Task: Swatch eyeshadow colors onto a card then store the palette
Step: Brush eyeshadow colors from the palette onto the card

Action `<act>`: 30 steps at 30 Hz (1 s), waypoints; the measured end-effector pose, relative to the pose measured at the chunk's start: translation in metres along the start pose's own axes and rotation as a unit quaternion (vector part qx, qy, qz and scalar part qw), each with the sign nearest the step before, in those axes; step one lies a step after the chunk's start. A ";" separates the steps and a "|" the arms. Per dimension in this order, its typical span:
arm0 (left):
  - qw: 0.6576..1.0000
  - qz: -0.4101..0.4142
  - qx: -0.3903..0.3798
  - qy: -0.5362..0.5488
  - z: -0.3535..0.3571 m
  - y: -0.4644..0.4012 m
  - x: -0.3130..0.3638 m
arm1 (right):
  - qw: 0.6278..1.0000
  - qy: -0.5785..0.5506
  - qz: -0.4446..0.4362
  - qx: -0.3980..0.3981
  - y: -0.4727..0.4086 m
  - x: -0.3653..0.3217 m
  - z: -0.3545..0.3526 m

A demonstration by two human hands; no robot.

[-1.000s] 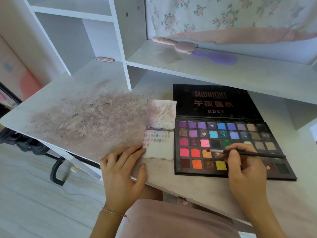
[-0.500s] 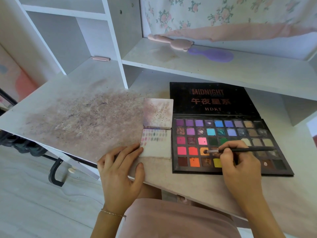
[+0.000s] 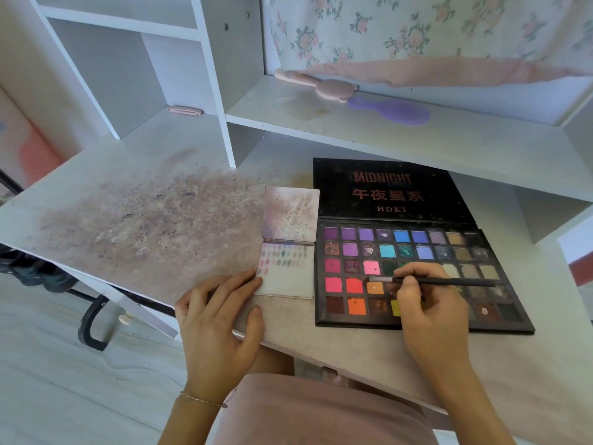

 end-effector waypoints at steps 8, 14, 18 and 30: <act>1.000 0.004 0.023 0.003 0.002 -0.001 0.001 | 0.994 -0.004 -0.016 -0.107 -0.003 -0.023 0.058; 1.000 0.009 0.027 0.002 0.003 -0.001 0.000 | 0.992 -0.002 -0.015 -0.129 -0.002 -0.029 0.080; 0.999 0.014 0.041 0.001 0.004 0.000 0.000 | 0.991 0.004 -0.011 -0.134 -0.003 -0.027 0.079; 0.998 0.019 0.061 -0.001 0.007 0.000 -0.001 | 0.985 0.042 -0.021 -0.169 -0.002 -0.029 0.079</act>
Point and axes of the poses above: each hand's wrist, its own y-axis away from the middle knuckle, its own z-axis out of the palm, x = y × z, the point moved 1 cm from there along -y, towards the middle knuckle, and after that the axes turned 15 degrees about z, right-handed, at the moved point
